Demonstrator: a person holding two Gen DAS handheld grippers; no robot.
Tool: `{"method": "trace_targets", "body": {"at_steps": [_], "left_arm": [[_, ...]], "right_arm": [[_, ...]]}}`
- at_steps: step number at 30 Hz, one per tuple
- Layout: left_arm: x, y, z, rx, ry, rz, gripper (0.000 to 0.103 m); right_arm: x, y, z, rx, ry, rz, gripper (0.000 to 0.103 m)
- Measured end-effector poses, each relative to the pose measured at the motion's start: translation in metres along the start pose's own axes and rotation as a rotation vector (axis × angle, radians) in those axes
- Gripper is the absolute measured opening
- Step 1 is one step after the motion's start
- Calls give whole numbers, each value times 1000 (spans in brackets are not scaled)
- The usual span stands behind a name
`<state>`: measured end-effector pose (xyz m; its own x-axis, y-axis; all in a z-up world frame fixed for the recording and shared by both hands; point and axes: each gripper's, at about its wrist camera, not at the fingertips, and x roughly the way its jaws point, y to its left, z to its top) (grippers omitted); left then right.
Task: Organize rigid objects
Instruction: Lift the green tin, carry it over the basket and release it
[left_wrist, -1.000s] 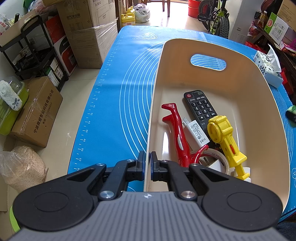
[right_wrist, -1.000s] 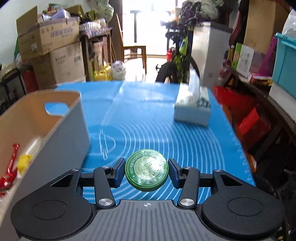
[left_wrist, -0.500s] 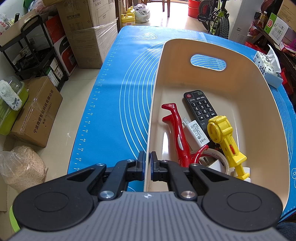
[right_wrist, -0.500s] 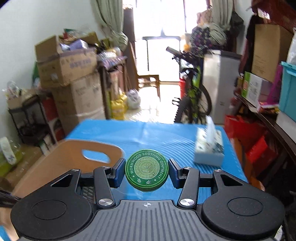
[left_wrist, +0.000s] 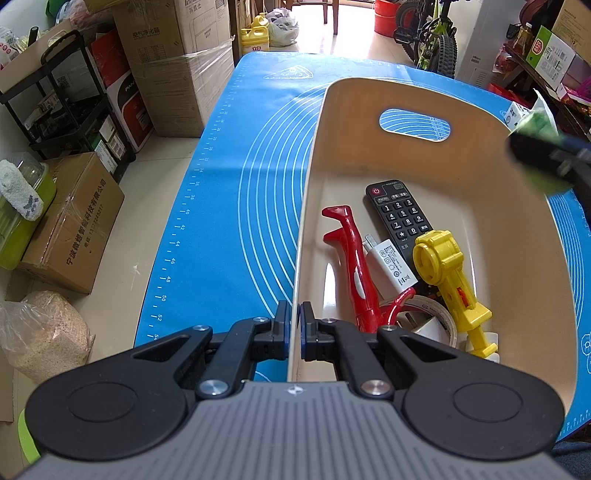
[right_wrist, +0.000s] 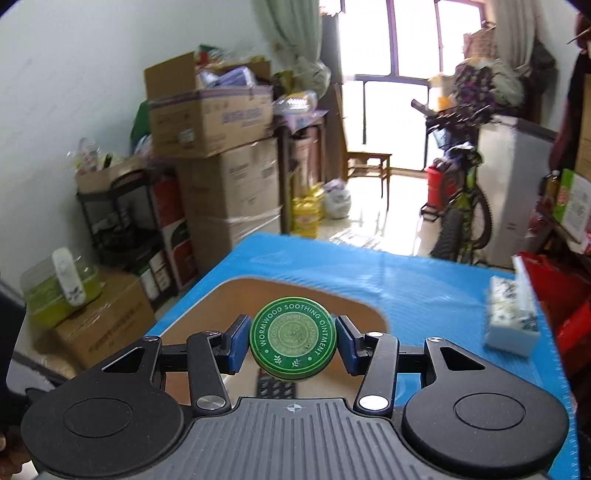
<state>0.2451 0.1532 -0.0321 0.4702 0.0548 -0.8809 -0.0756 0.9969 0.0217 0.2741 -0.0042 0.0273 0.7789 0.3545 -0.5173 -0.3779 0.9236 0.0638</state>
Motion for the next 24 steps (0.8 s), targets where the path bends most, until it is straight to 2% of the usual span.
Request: {"method": "trace_targets", "body": {"at_steps": [9, 13, 19, 24], "left_arm": [[0, -2, -1, -1, -3, 0, 7], [0, -1, -1, -1, -3, 0, 7], [0, -1, -1, -1, -4, 1, 7], [-1, 0, -1, -7, -4, 1, 7]], "right_arm": [[27, 31, -28, -55, 156, 41, 54], [42, 35, -38, -54, 253, 53, 54], [55, 34, -56, -46, 350, 51, 54], [56, 33, -58, -44, 361, 49, 55]]}}
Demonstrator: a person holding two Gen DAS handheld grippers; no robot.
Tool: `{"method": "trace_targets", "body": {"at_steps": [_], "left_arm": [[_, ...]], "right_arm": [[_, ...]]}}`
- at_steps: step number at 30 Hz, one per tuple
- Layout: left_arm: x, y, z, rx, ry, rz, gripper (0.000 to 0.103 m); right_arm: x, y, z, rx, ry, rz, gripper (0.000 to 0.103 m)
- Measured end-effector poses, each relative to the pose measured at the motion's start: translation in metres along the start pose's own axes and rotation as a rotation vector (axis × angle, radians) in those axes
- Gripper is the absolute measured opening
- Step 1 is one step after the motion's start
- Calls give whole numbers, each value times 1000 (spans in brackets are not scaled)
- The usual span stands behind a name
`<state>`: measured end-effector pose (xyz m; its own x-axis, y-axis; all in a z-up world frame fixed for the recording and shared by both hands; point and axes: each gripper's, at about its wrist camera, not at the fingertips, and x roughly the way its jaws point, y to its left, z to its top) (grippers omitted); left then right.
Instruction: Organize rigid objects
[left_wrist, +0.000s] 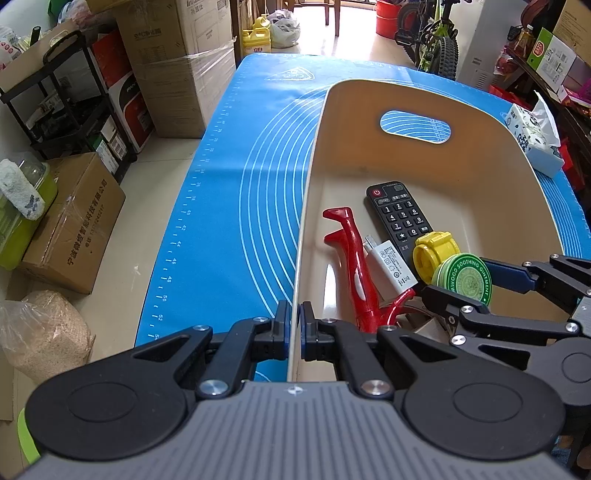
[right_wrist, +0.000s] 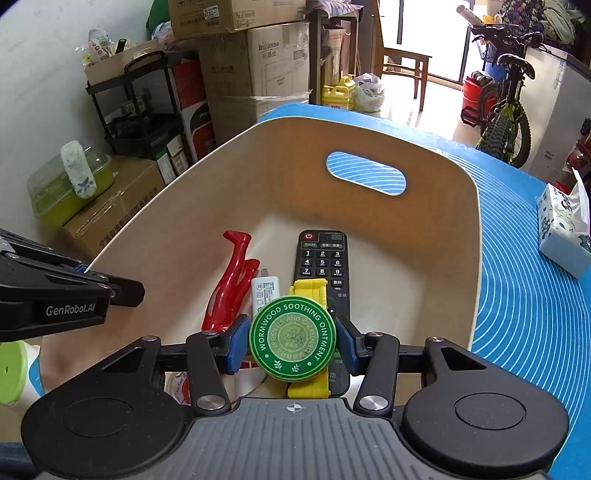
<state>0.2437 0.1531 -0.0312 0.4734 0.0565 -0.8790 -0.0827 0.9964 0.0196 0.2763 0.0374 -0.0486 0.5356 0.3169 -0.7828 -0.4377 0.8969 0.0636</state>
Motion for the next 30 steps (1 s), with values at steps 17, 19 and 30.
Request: {"method": "trace_targets", "body": {"at_steps": [17, 19, 30], "left_arm": [[-51, -21, -1, 2, -140, 32, 71], [-59, -27, -5, 3, -154, 31, 72], [-111, -58, -30, 46, -196, 8, 73]], "right_arm": [[-74, -27, 3, 99, -149, -12, 95], [-88, -32, 1, 116, -170, -21, 97], [-160, -49, -22, 169, -245, -72, 99]]}}
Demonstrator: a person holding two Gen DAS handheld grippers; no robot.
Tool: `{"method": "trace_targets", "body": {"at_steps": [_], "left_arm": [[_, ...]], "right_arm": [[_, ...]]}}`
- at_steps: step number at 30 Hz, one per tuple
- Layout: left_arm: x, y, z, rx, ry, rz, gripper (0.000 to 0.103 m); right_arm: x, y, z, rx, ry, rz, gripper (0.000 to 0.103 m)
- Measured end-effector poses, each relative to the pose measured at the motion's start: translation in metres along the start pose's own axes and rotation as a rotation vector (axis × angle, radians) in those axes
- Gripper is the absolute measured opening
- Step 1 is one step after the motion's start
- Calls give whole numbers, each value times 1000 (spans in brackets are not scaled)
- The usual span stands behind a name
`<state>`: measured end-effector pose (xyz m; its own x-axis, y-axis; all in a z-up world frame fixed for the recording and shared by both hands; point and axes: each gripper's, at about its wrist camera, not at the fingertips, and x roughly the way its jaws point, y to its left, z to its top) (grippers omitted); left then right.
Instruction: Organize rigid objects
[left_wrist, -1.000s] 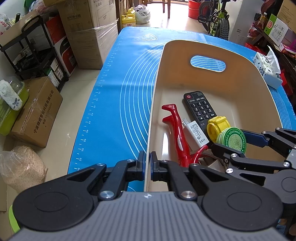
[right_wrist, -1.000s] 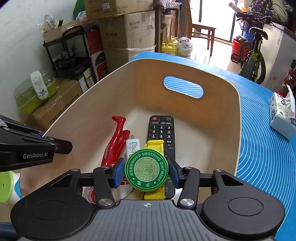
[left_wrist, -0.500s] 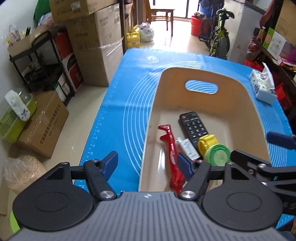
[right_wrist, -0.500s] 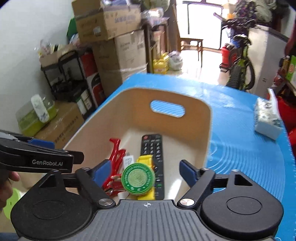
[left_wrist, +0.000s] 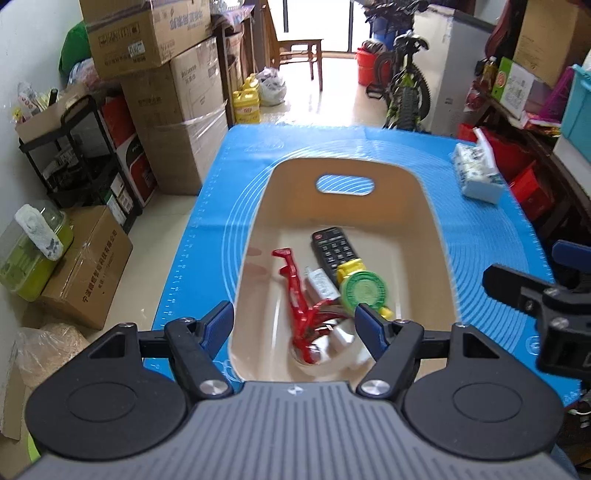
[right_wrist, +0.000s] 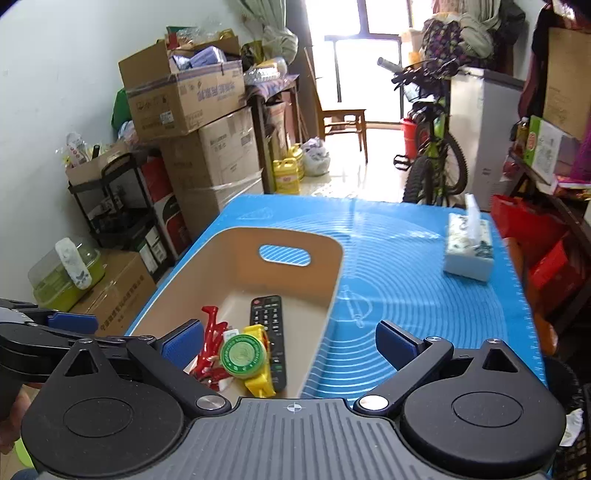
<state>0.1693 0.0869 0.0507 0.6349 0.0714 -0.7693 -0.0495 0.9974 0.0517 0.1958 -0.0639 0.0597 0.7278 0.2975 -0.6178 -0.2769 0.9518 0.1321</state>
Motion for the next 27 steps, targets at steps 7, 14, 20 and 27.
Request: {"method": "trace_targets", "body": {"at_steps": [7, 14, 20, 27], "left_arm": [[-40, -24, -16, 13, -60, 2, 73], [-66, -44, -43, 10, -72, 12, 73], [-77, -56, -70, 18, -94, 14, 73], [-80, -64, -96, -16, -116, 16, 73]], "right_arm": [[-49, -12, -14, -8, -35, -28, 100], [-93, -27, -38, 5, -56, -47, 100], [-121, -40, -63, 12, -75, -36, 100], [-142, -46, -94, 7, -110, -44, 100]]}}
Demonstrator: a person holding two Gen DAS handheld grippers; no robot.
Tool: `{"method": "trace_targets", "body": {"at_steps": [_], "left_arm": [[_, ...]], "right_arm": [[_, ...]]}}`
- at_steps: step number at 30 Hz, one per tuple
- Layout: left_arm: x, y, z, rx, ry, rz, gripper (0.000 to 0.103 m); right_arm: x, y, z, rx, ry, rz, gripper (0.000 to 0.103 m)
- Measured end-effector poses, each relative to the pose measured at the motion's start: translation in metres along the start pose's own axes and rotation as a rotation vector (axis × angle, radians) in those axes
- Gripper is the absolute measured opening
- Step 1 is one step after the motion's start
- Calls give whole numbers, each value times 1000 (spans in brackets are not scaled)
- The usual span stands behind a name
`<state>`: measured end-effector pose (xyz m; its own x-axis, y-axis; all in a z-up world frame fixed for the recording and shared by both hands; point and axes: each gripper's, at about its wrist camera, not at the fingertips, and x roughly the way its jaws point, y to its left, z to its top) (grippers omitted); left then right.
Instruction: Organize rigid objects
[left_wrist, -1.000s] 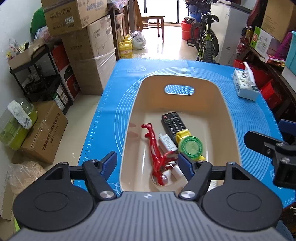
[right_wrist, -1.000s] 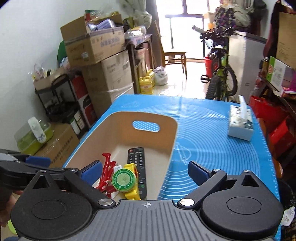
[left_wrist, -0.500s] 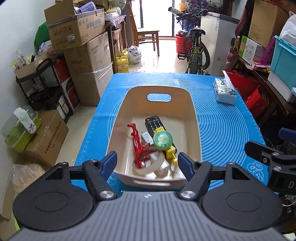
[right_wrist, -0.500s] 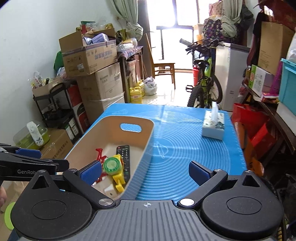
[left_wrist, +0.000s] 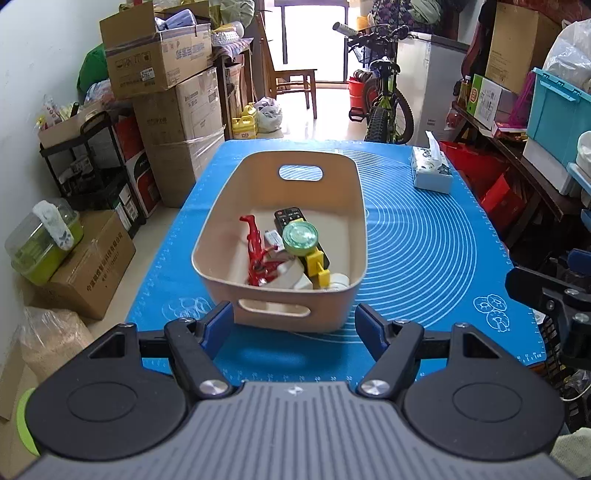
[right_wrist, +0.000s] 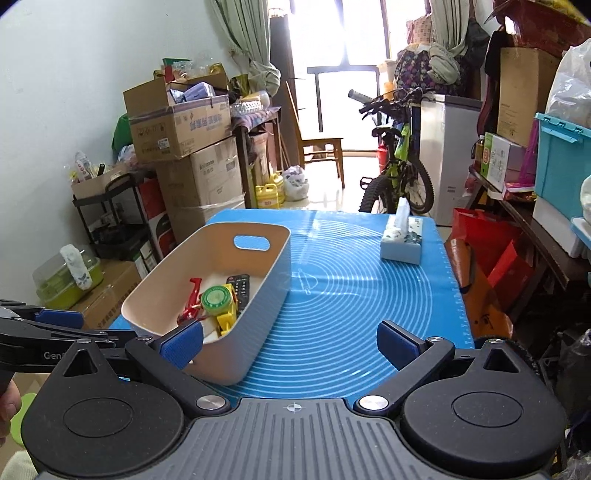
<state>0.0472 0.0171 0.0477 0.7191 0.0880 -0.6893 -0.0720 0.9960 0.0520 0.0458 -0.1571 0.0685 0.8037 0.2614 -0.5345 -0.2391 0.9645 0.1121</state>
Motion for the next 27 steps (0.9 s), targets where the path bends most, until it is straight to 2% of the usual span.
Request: {"method": "trace_targets", "body": {"at_steps": [11, 17, 27], "left_arm": [[-2, -14, -32, -21, -16, -16, 73], [0, -24, -47, 7, -39, -28, 73], [-1, -32, -60, 50, -79, -44, 73]], "right_arm": [[-19, -11, -45, 4, -19, -7, 99], [-26, -17, -64, 11, -19, -12, 100], [-31, -17, -80, 1, -66, -15, 100]]}}
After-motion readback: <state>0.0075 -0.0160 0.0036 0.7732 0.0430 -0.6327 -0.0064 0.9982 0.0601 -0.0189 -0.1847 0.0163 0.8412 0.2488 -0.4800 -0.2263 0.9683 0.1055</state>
